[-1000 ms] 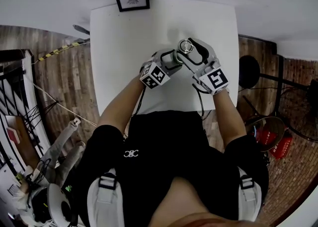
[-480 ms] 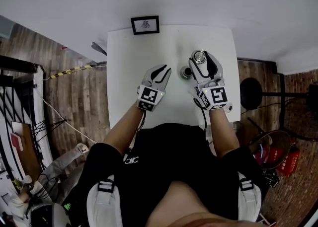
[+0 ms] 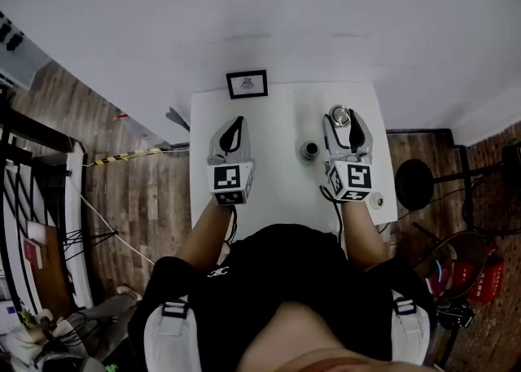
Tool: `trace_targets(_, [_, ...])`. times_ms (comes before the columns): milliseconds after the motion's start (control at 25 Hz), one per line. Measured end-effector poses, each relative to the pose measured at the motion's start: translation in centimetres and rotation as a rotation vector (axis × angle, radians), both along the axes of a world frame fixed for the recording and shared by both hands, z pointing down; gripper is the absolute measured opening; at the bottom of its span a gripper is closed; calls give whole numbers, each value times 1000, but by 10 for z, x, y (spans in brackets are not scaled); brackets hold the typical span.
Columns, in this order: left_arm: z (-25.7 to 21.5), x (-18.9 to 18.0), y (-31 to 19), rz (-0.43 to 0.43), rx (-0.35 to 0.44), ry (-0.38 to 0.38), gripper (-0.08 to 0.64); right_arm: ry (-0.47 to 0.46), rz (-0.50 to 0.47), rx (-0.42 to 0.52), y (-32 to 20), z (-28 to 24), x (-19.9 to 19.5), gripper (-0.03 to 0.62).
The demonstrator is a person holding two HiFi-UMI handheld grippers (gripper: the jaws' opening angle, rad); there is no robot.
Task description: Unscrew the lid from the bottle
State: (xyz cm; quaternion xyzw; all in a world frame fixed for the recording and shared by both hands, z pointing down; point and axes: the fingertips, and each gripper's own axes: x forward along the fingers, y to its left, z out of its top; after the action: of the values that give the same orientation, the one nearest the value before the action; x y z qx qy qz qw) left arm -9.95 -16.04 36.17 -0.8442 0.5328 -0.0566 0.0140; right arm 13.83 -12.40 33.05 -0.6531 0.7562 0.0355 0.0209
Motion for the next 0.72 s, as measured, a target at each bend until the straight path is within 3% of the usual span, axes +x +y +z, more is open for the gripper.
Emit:
trace_targets(280, [-22,-2,1,-21,31,11,54,-12,11,3,2,-3,4,255])
trace_targets(720, [-19,6,7,-21,5,11,54,-32,-30,-4,6,5,-1,255])
